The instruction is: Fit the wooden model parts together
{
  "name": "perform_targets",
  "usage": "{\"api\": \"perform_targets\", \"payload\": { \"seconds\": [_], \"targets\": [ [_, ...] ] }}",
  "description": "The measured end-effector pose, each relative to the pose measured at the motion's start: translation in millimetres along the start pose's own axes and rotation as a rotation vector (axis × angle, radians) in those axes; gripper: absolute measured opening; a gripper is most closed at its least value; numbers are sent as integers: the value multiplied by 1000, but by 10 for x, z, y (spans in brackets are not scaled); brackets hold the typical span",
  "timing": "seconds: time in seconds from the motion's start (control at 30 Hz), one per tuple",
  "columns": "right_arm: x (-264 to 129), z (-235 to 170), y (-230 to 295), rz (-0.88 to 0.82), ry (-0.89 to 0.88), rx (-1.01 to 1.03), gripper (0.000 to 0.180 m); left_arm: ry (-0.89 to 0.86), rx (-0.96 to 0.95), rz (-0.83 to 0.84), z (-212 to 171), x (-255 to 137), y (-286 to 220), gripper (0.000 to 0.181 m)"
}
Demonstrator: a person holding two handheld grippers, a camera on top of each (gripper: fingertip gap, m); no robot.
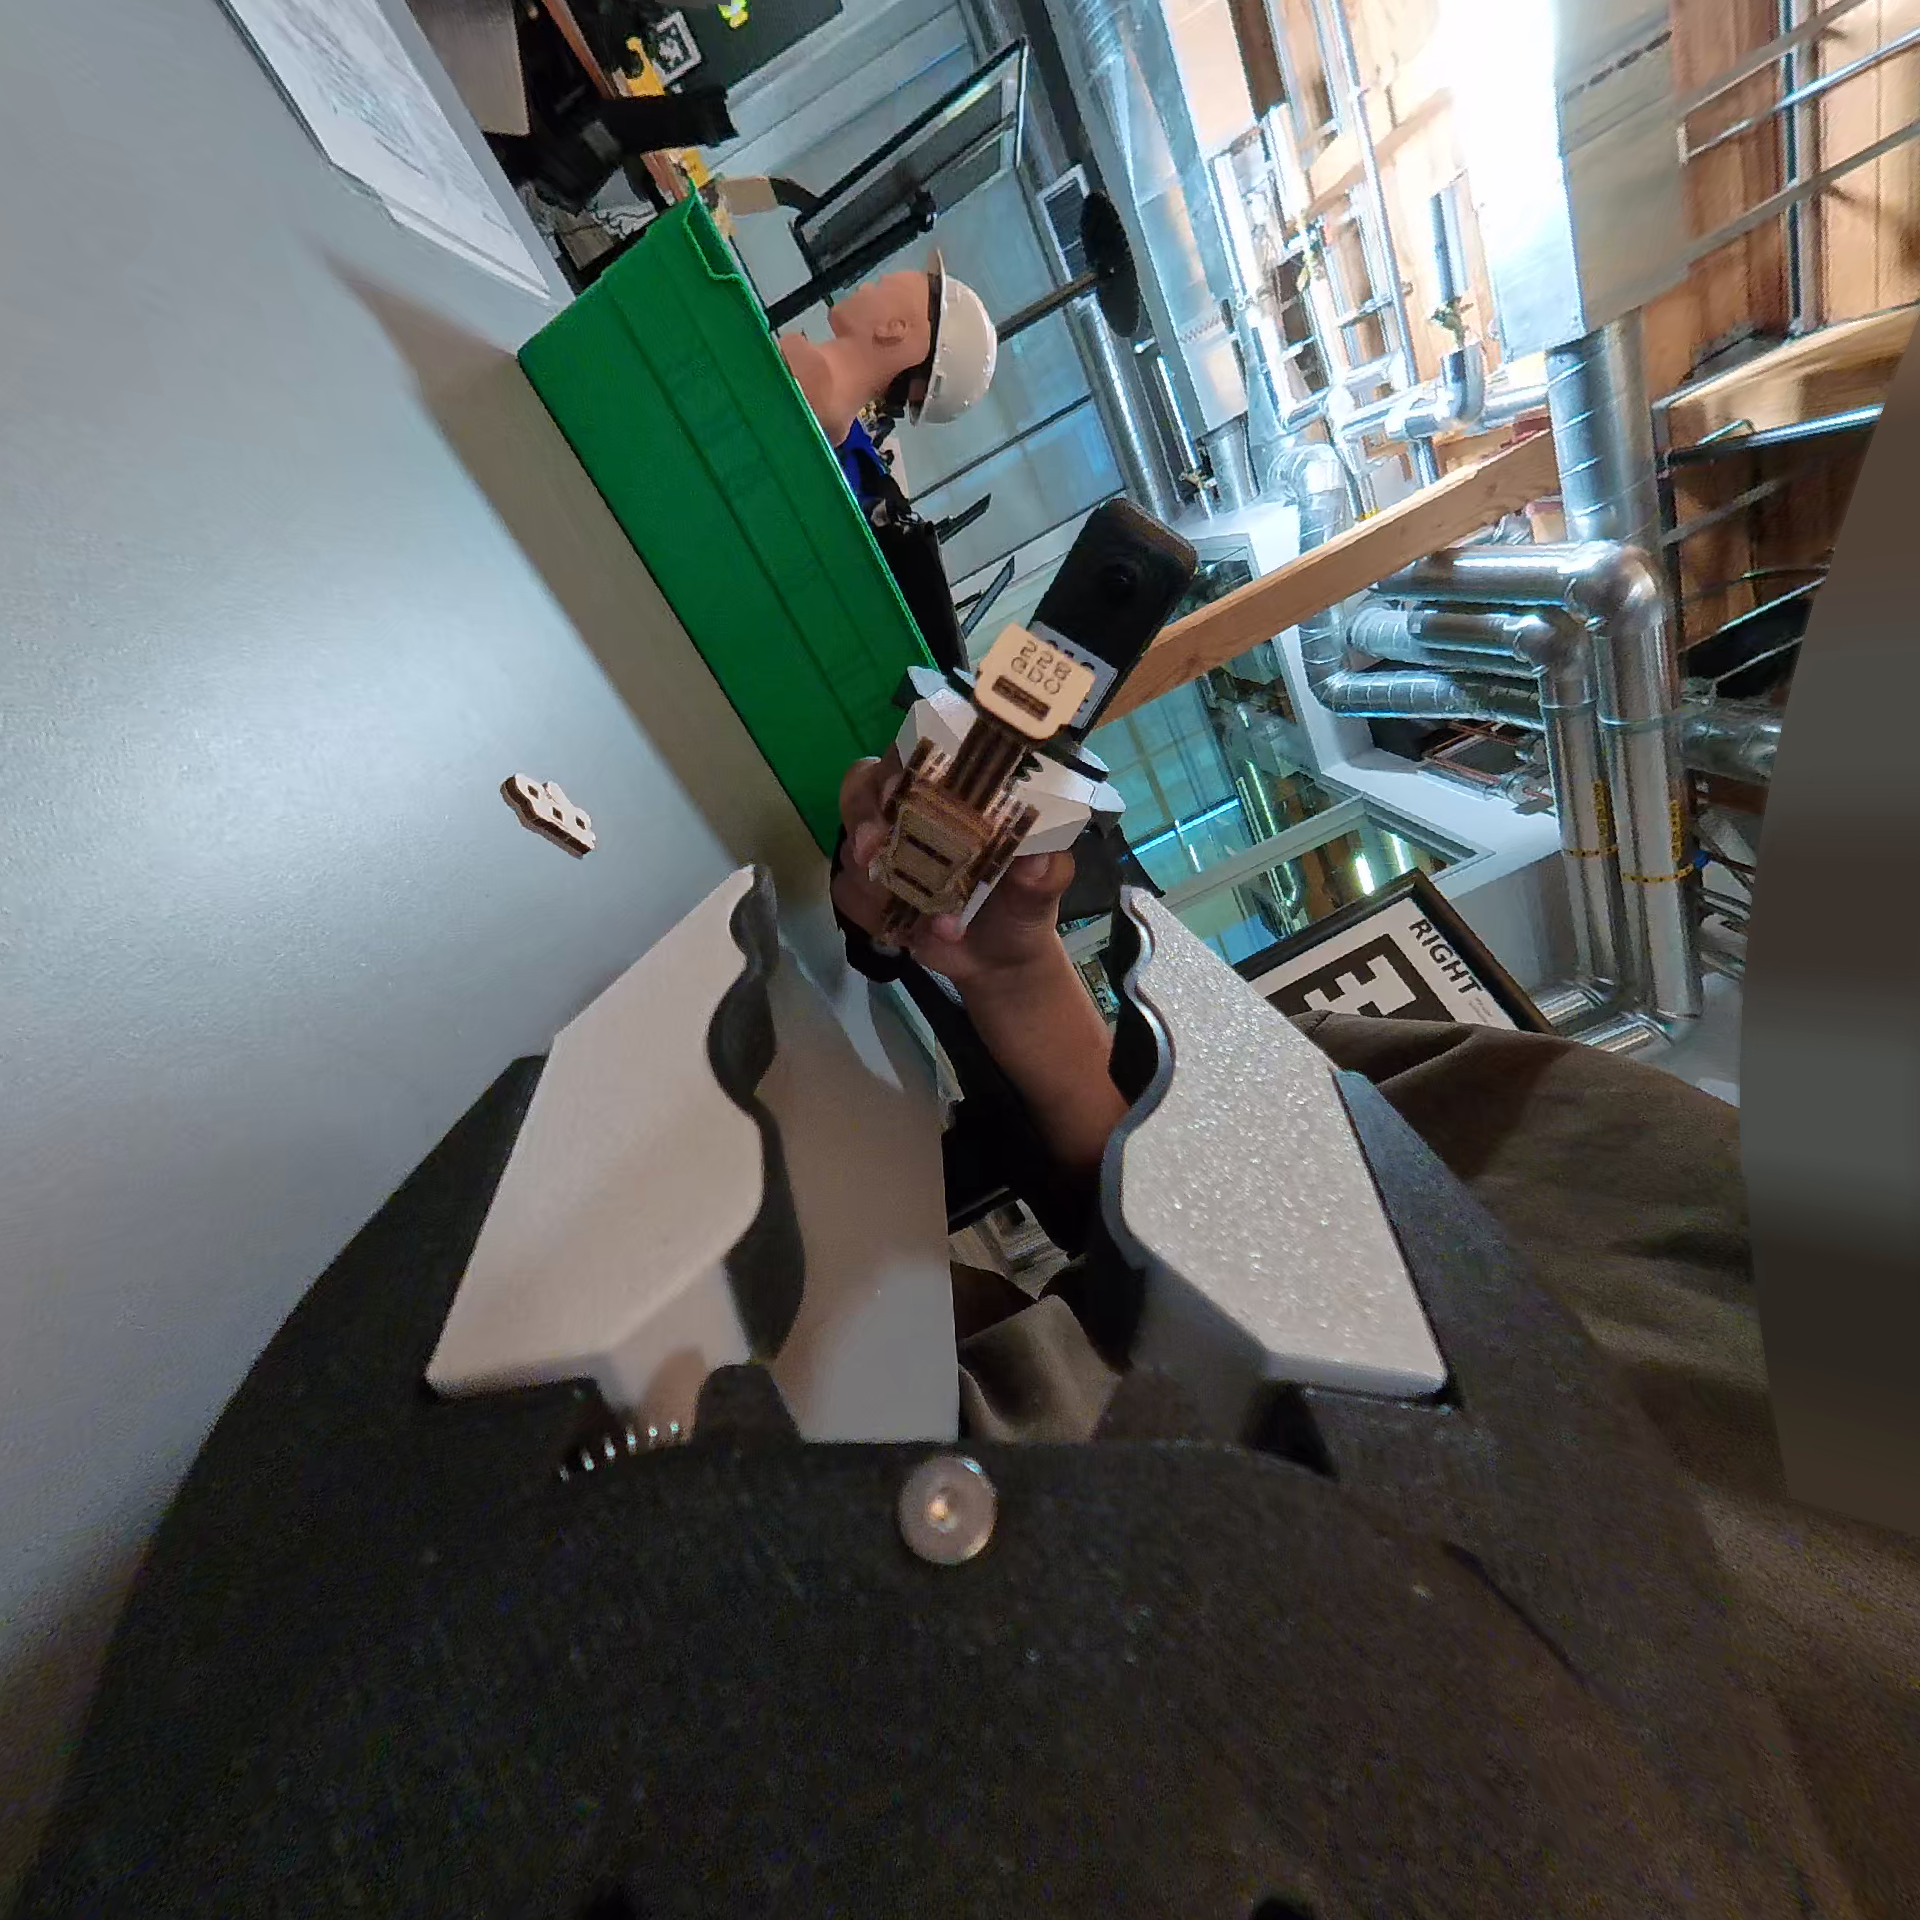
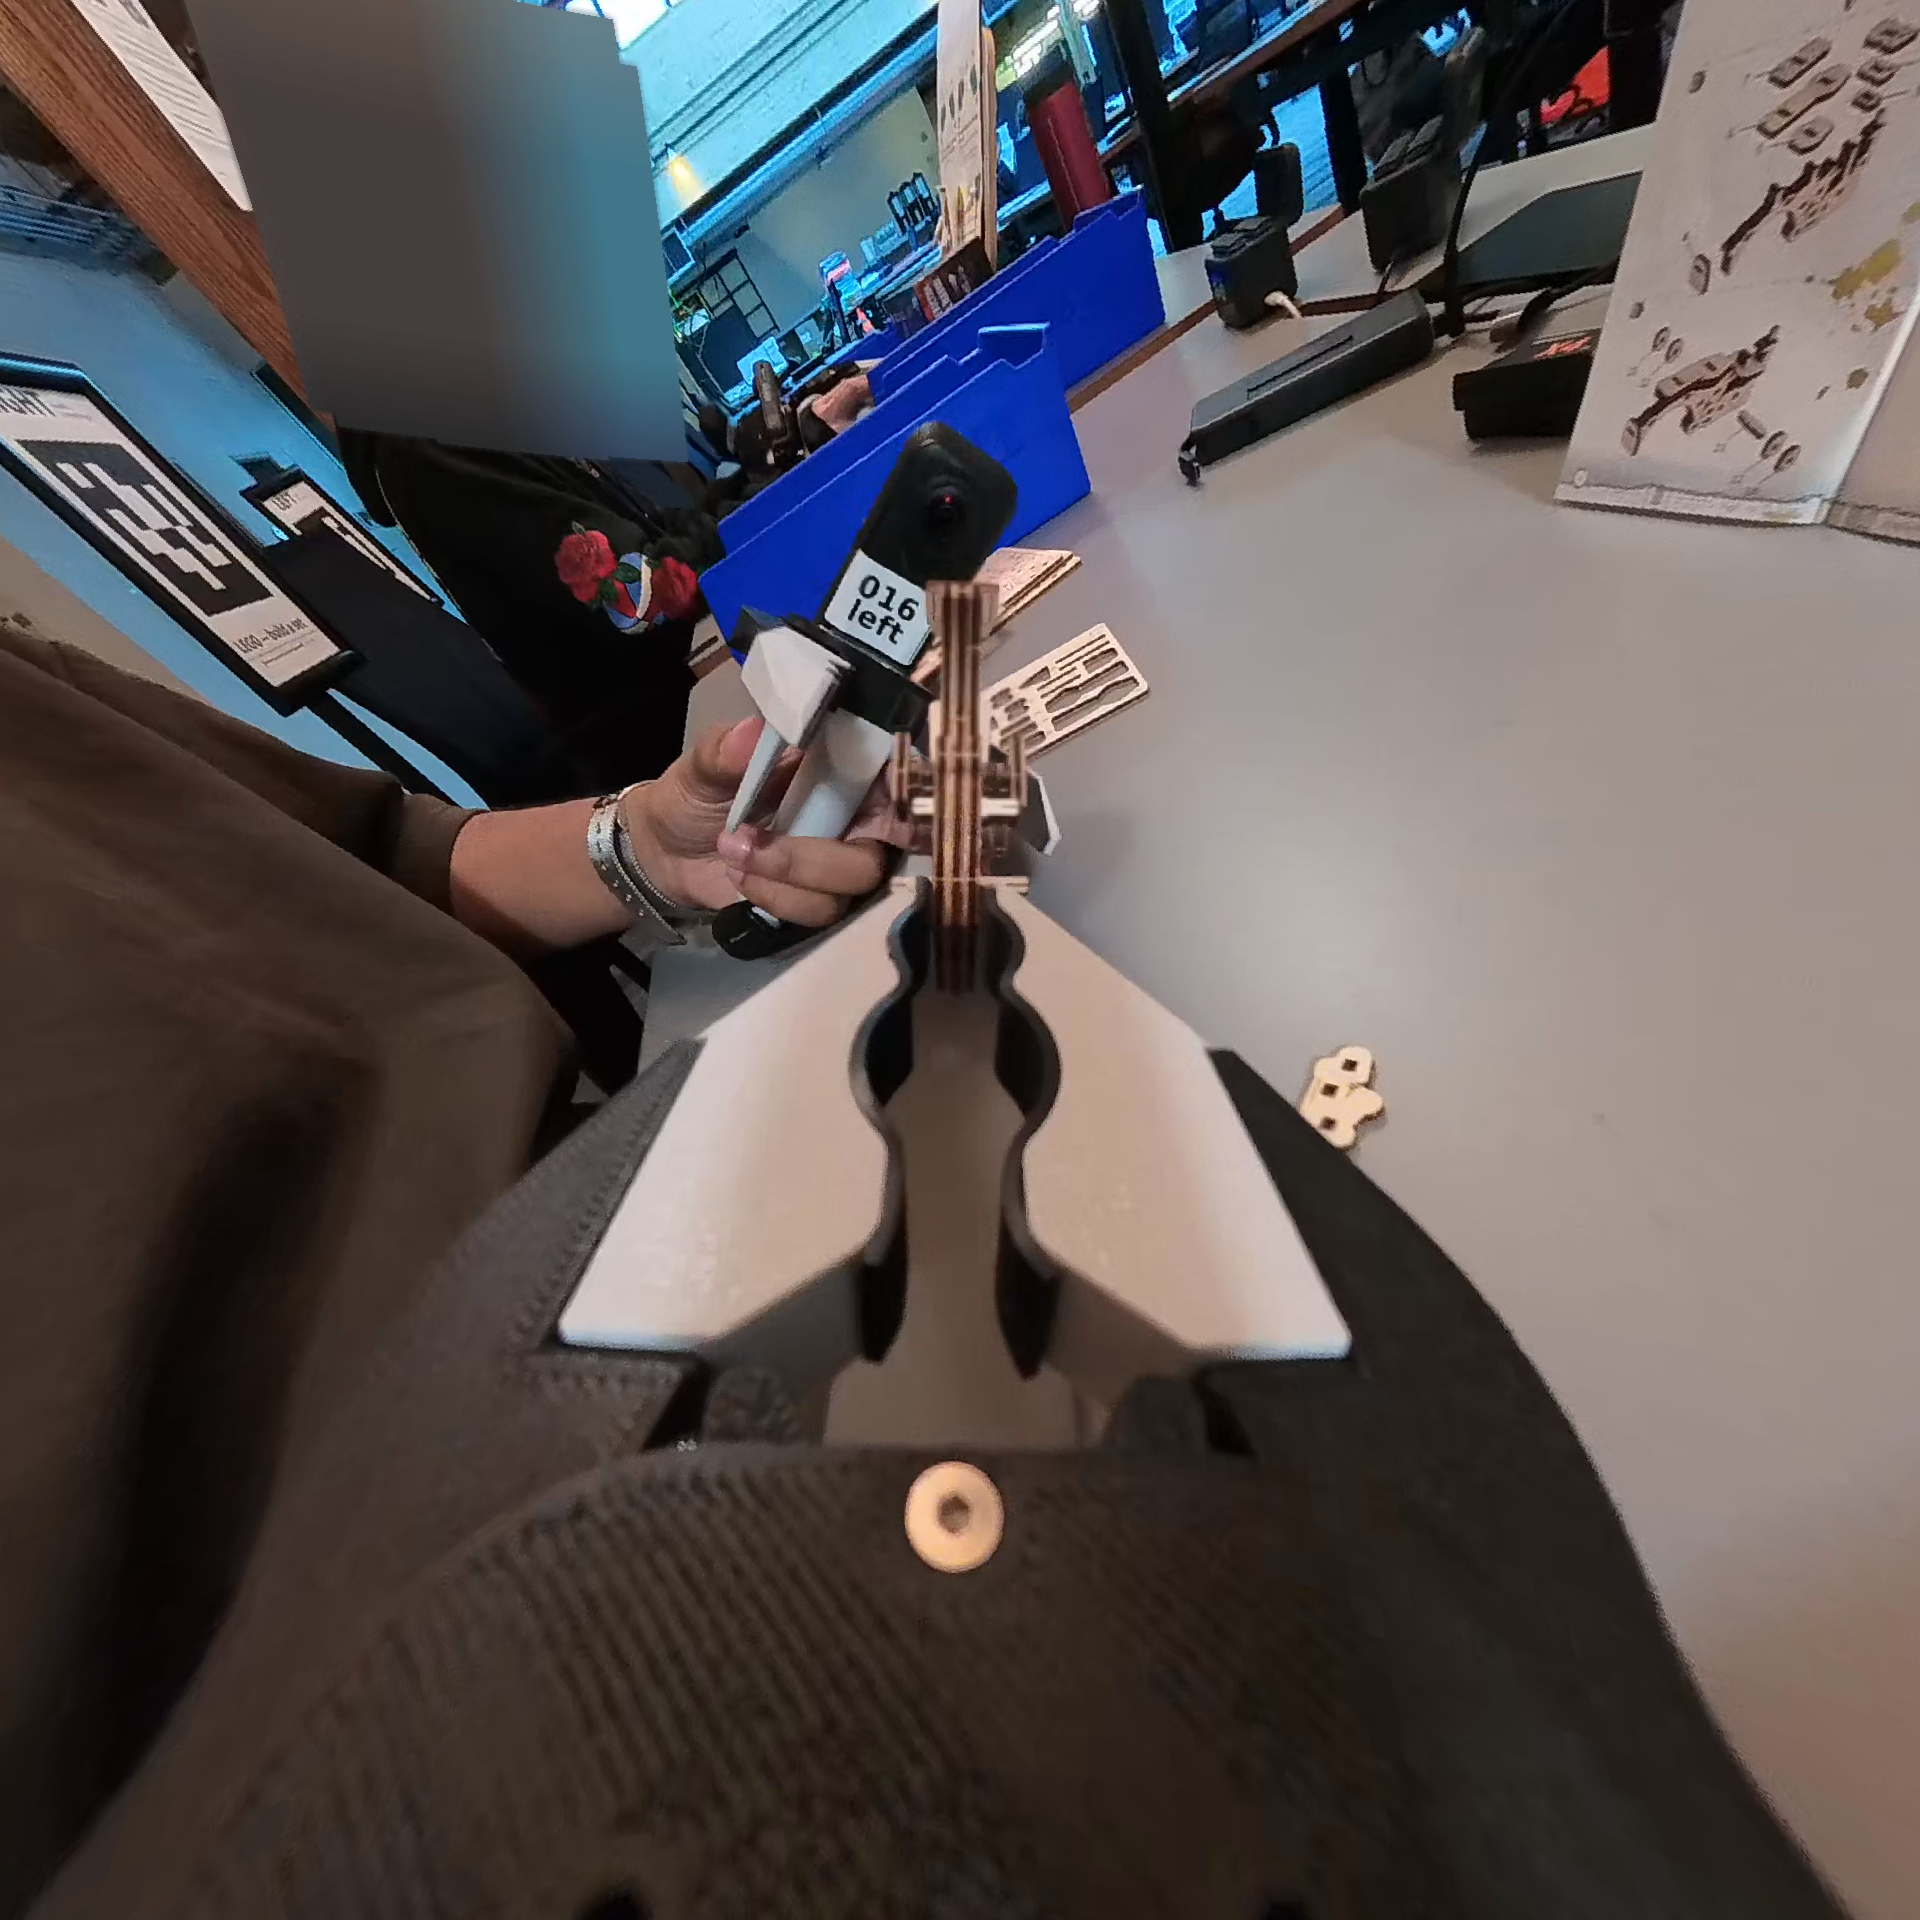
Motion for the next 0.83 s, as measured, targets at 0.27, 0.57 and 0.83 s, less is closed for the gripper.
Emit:
{"api": "perform_targets", "payload": {
  "seconds": [0.27, 0.57, 0.83],
  "targets": [
    [6, -99, -69, -55, 78, -60, 7, -21, -16, 22, 43, -34, 49, 66],
    [18, -59, -29, -87, 73, -191, 7, -53, -58, 9, 91, -69, 64, 66],
    [-97, 253, 181, -436, 42, -1218, 7, -79, -223, -98, 130, -92, 27, 58]
  ]
}}
Point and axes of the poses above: each gripper's, where its closed fingertips meet, x out along the fingers, z out of its top, y = z × x across the jaws, the point moved 1 cm from there along -x, back along the fingers, and after that the axes turned 4 degrees about -y, right-handed, at the moved point
